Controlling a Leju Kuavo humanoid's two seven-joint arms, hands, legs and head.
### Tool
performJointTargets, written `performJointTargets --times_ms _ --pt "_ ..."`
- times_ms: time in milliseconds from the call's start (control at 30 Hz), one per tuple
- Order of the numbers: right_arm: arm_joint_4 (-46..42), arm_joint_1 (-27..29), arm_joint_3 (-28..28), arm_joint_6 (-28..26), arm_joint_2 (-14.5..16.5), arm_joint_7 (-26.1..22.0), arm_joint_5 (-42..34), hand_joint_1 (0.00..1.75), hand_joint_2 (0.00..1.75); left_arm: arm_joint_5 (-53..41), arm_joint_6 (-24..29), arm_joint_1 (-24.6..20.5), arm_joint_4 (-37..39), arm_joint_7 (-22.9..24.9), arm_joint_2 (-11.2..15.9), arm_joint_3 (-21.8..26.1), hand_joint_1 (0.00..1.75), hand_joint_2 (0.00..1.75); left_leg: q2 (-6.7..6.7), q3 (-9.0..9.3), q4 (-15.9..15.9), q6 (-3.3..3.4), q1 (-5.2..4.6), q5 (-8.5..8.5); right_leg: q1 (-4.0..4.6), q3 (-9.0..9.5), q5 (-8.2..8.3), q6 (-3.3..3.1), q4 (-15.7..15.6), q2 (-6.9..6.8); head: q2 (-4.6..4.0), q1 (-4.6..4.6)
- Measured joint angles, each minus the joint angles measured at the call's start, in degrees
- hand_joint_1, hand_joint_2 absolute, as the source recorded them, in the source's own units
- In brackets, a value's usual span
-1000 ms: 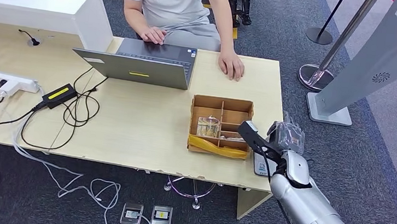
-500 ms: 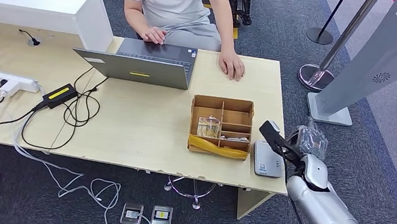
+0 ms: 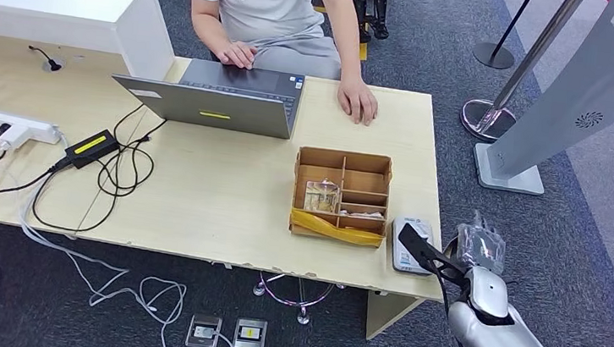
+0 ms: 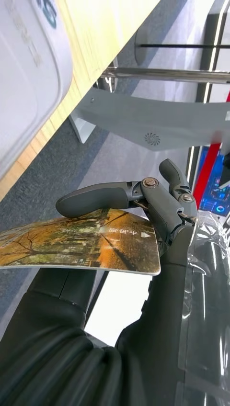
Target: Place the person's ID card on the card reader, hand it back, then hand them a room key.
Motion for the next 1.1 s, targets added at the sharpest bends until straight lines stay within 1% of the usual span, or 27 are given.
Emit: performJointTargets --times_ms 133,333,567,833,967,1100 --pt "-1.41 -0.44 0.07 -0.08 0.12 -0.06 0.25 1.75 1.75 -0.11 -0.75 -0.03 0.0 -0.09 0.15 -0.52 0.0 0.0 0.0 -0.01 0.0 0.0 0.0 0.0 -0.01 0.01 0.0 0.0 0.01 0.0 0.0 0.0" --pt "-5.49 -3.65 0.09 0.93 0.16 0.81 -0.22 1.75 1.75 0.12 -1.81 -0.08 0.0 -0.35 0.5 -0.73 0.0 0.0 -0.01 0.01 0.0 0.0 0.0 0.0 0.0 0.01 0.0 0.0 0.01 0.0 0.0 0.0" --pt "-8.37 -5.37 0.13 1.09 0.09 1.25 -0.88 1.75 1.75 0.52 -2.5 -0.08 0.0 -0.15 1.0 -0.84 0.0 0.0 0.0 0.01 0.0 0.0 0.0 0.01 -0.01 0.0 0.0 0.0 0.0 0.0 0.0 0.01" --pt "-9.68 -4.68 1.07 1.6 0.08 1.58 -1.73 1.75 1.75 0.78 -2.86 -0.08 0.0 0.42 1.54 -0.89 0.0 0.0 0.0 0.0 0.0 0.0 0.0 0.0 0.0 0.0 0.0 0.0 0.0 0.0 0.0 -0.01" --pt "-9.26 -4.15 1.7 1.55 0.31 0.26 -2.15 1.75 1.75 1.22 -1.59 -0.09 -0.01 0.46 1.57 -0.89 0.0 0.0 0.0 0.0 0.0 0.0 0.0 0.0 0.0 0.0 0.0 -0.01 0.0 0.0 0.0 0.01" --pt "-7.84 -3.53 2.56 1.29 1.26 -0.99 -2.23 1.75 1.75 1.43 -0.91 -0.1 -0.13 0.66 1.54 -0.89 0.0 0.0 0.0 0.0 0.0 0.0 0.0 0.0 0.0 -0.01 0.0 -0.01 0.0 0.0 0.01 0.0"
